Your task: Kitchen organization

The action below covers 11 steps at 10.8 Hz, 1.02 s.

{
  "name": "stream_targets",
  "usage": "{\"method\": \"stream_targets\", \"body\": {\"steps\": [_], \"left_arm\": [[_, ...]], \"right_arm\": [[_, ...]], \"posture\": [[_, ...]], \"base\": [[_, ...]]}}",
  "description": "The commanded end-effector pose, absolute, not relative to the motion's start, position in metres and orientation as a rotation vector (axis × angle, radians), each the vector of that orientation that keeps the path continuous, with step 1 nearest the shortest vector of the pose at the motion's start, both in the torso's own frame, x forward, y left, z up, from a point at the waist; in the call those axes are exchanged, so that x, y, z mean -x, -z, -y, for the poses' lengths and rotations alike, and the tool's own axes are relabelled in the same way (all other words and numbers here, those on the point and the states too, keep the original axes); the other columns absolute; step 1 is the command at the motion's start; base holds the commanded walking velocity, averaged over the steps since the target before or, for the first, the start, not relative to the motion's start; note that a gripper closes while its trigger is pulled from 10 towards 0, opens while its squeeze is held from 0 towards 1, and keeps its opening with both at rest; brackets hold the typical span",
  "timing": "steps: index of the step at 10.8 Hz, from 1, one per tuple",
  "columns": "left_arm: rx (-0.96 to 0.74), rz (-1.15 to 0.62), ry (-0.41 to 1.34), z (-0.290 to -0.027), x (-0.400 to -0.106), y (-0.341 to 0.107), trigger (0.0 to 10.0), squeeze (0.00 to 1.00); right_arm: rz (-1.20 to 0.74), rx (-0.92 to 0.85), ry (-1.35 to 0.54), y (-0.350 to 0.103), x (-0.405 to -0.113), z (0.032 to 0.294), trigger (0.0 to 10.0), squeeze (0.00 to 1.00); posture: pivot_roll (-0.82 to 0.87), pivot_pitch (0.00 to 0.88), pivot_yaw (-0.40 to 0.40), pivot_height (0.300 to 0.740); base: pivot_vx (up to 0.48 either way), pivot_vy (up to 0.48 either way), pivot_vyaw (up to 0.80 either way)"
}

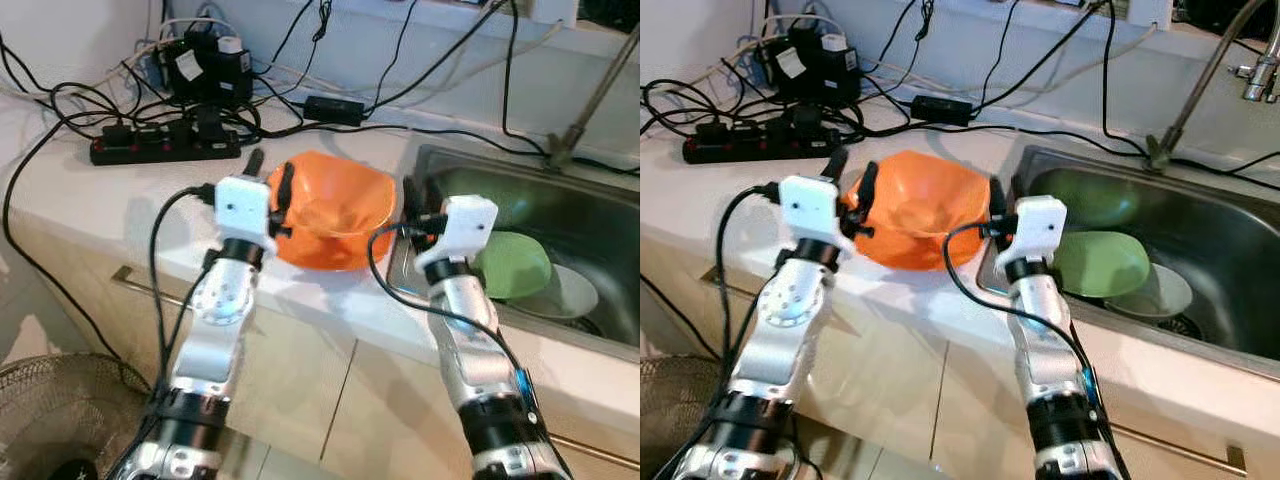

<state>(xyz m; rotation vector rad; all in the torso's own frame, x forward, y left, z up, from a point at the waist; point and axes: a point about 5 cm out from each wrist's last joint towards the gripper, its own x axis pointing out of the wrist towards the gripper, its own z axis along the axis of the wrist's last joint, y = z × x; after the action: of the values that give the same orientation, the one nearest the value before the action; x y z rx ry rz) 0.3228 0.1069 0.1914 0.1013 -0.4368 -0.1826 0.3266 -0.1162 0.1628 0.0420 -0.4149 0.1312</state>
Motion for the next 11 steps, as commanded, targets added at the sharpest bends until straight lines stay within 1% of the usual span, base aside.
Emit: {"method": "stream_targets", "body": {"steps": [1, 3, 6, 8, 10, 11], "left_arm": [[-0.104, 0.469, 0.177, -0.1034, -0.3222, -0.1943, 10.0, 0.0], [-0.124, 0.498, 0.171, -0.1036, -0.3192, -0.1955, 10.0, 0.0], [-0.136, 0.504, 0.153, -0.1027, -0.3169, -0.1908, 10.0, 0.0], [-0.139, 0.495, 0.147, -0.1031, -0.3179, -0.19, 10.0, 0.0], [-0.133, 0.493, 0.145, -0.1027, -0.3177, -0.1897, 10.0, 0.0], [-0.133, 0.492, 0.146, -0.1025, -0.3178, -0.1894, 10.0, 0.0]], "right_arm": [[0.452, -0.026, -0.121, -0.1686, -0.327, 0.1153, 10.0, 0.0], [0.484, -0.006, -0.114, -0.174, -0.3273, 0.1157, 10.0, 0.0], [0.47, -0.013, -0.106, -0.1687, -0.3273, 0.1133, 10.0, 0.0], [0.461, -0.024, -0.101, -0.1683, -0.3279, 0.1146, 10.0, 0.0], [0.443, -0.021, -0.103, -0.1661, -0.3288, 0.1143, 10.0, 0.0], [0.445, -0.018, -0.104, -0.1658, -0.3286, 0.1141, 10.0, 0.0]], "posture": [[0.18, 0.0, -0.043, 0.74], [0.18, 0.0, -0.044, 0.74], [0.19, 0.01, -0.049, 0.74], [0.18, 0.013, -0.049, 0.74], [0.18, 0.017, -0.05, 0.74], [0.18, 0.017, -0.051, 0.74]], "base": [[0.0, 0.0, 0.0], [0.0, 0.0, 0.0], [0.0, 0.0, 0.0], [0.0, -0.309, 0.0], [0.0, -0.375, -0.75], [0.0, -0.368, 0.0]]}}
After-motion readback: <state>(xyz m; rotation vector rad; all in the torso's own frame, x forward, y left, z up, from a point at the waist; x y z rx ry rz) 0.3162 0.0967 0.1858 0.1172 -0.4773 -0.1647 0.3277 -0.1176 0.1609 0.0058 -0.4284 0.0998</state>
